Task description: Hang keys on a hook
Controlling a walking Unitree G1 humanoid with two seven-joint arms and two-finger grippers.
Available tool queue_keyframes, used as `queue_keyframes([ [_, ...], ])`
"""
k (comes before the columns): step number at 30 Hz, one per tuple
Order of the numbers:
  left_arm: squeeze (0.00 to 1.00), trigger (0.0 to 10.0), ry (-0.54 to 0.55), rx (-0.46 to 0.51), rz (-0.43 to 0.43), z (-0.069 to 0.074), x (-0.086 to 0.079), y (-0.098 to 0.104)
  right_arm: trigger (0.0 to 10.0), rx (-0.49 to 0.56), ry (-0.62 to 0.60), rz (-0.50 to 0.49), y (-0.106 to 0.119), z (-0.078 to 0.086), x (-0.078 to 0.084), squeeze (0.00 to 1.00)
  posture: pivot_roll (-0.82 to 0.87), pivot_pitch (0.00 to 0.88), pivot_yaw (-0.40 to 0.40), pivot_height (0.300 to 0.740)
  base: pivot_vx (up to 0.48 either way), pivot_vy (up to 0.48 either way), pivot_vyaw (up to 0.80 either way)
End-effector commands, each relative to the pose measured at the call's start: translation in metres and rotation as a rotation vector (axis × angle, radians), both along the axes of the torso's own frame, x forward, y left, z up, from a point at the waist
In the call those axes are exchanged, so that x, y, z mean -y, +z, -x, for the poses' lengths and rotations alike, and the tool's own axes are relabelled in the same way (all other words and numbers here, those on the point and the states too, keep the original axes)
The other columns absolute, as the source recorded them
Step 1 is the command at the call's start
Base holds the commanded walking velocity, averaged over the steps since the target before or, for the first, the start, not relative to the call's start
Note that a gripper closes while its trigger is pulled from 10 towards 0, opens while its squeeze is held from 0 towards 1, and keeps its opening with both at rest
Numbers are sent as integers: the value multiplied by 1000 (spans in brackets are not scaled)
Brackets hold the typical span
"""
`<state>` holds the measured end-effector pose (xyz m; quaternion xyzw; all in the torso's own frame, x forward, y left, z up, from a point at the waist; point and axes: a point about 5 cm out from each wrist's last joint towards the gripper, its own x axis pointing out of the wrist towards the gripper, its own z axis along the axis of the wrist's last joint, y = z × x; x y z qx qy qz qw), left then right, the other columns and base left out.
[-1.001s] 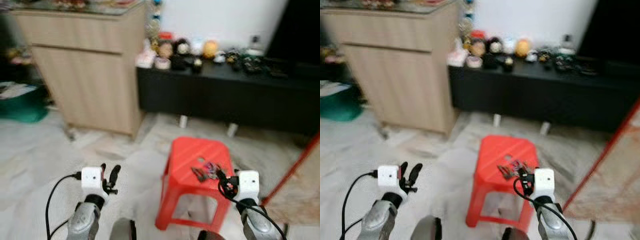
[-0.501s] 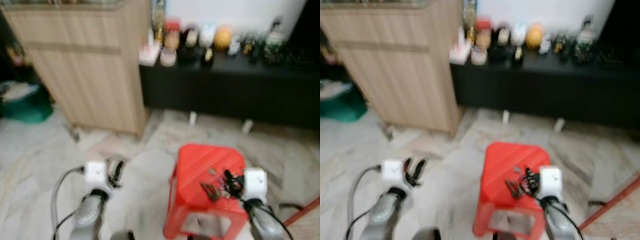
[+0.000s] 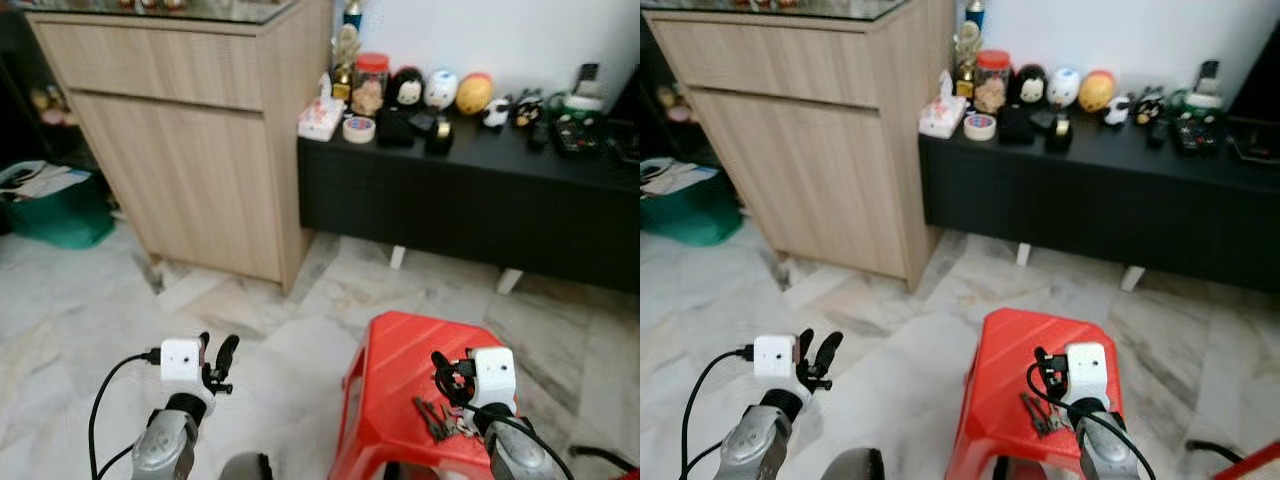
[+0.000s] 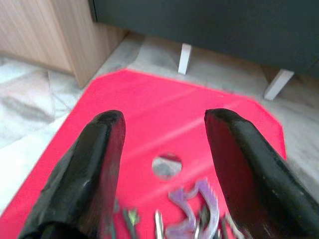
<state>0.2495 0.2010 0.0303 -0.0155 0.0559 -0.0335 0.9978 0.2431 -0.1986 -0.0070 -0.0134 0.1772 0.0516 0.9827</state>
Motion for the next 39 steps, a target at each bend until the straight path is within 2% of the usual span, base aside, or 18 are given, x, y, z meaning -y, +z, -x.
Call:
queue_keyframes([
  [1,0,10000,-6,-3,-9,3,-1,-2,10000,-36,18,1,-5,4,-2,0,0,0,-27,618,0,0,0],
  [4,0,10000,-11,-8,-11,4,0,-3,10000,-92,31,12,-12,9,-3,0,-2,0,-24,618,0,0,0],
  [5,0,10000,-17,-11,-13,4,1,-3,10000,-177,39,37,-22,15,-3,0,-7,0,-22,618,0,0,0],
  [10,0,10000,-22,-14,-14,4,2,-3,10000,-229,43,42,-28,18,-3,0,-10,0,-20,618,0,0,0],
  [12,0,10000,-26,-16,-17,4,2,-4,10000,-251,39,20,-32,18,-4,0,-7,0,-20,618,0,0,0],
  [13,0,10000,-26,-17,-20,4,2,-4,10000,-285,-22,-45,-34,17,-4,0,-6,0,-19,618,0,0,0],
  [20,0,10000,-25,-20,-30,4,1,-5,10000,-283,-92,-131,-28,2,-5,0,0,0,-28,618,0,0,0],
  [26,0,10000,-26,-25,-36,6,4,-7,10000,-386,-58,-153,-39,11,-11,0,-1,0,-29,618,0,0,0],
  [31,0,10000,-23,-28,-37,7,5,-8,10000,-404,-36,-155,-40,11,-12,0,-2,0,-36,618,0,0,0],
  [39,0,10000,-16,-35,-41,7,6,-10,10000,-418,-60,-144,-40,10,-6,0,-8,0,-41,618,0,0,0],
])
